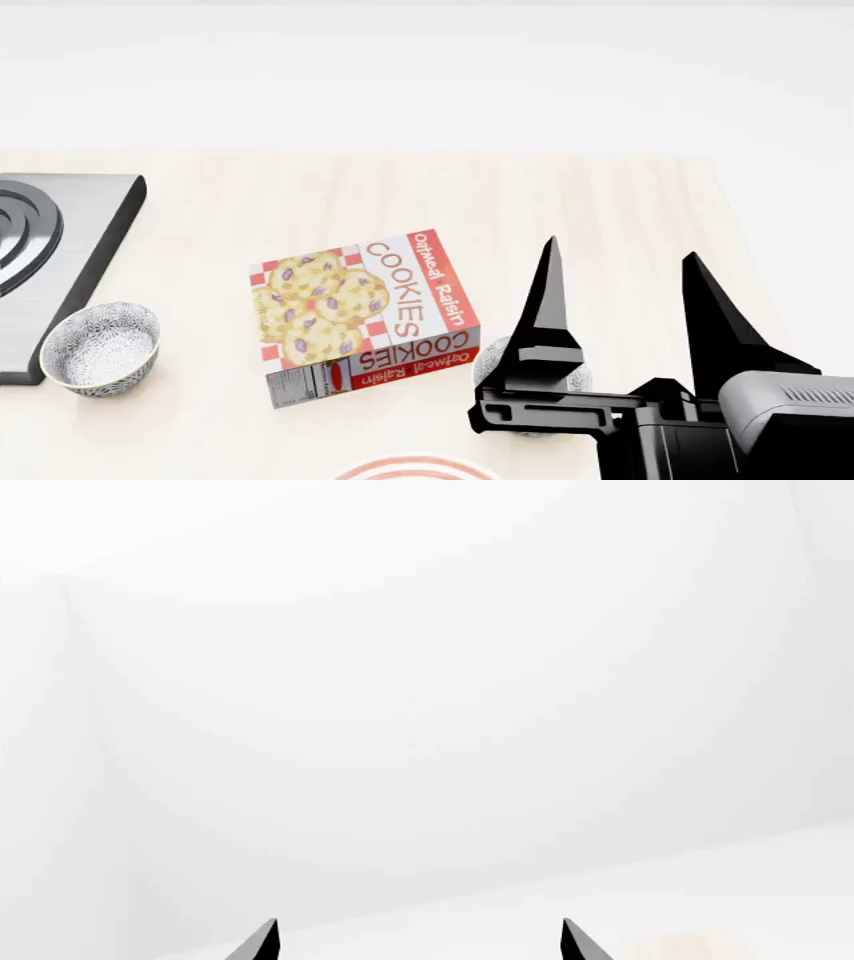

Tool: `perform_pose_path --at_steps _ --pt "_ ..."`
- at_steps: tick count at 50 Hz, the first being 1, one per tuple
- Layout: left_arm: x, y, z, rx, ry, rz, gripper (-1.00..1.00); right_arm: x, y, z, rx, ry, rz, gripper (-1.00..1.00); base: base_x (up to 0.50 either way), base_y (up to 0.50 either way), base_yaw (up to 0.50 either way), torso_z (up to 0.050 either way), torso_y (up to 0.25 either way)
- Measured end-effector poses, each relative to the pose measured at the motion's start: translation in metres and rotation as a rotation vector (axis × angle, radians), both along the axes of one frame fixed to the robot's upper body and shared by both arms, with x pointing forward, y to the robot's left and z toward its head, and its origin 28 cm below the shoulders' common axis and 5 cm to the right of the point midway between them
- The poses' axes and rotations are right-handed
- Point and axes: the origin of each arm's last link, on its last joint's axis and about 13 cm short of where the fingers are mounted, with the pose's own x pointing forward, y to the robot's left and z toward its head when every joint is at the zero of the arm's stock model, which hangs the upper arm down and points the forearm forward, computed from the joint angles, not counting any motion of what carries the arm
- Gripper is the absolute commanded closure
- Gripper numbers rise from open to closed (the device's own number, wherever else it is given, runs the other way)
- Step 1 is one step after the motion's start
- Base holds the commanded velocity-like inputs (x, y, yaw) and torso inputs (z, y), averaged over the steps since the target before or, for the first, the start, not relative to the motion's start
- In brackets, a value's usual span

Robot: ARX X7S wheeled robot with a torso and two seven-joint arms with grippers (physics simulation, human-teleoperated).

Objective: Pick the akita bowl next to the plate and place it on the plate.

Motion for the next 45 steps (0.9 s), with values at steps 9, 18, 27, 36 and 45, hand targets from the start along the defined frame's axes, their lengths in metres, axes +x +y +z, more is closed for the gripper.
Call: perform_pose_path --at_steps 9,18,27,36,45 --pt "0.0 0.0 0.0 0.001 0.001 0.0 -1.0 0.0 0.0 -0.001 -0.006 0.005 -0.004 -1.0 0.28 0.0 0.0 0.0 0.0" --pt "-0.001 0.0 -0.001 0.001 0.001 0.001 -1.0 0.005 0.0 -0.004 -0.026 0.068 -0.025 -1.0 0.0 0.0 0.0 0.0 0.0" --pt "-0.001 0.0 -0.001 0.0 0.001 0.002 -1.0 0.019 0.0 -0.006 -0.086 0.207 -0.039 -1.0 0.0 0.0 0.0 0.0 0.0" --pt "-0.001 0.0 -0.001 -0.001 0.002 0.004 -1.0 0.038 -0.003 -0.008 -0.148 0.353 -0.053 -1.0 0.0 0.0 0.0 0.0 0.0" --pt "0.0 0.0 -0.001 -0.002 0.002 0.005 -1.0 0.055 -0.005 -0.004 -0.196 0.477 -0.047 -1.0 0.0 0.0 0.0 0.0 0.0"
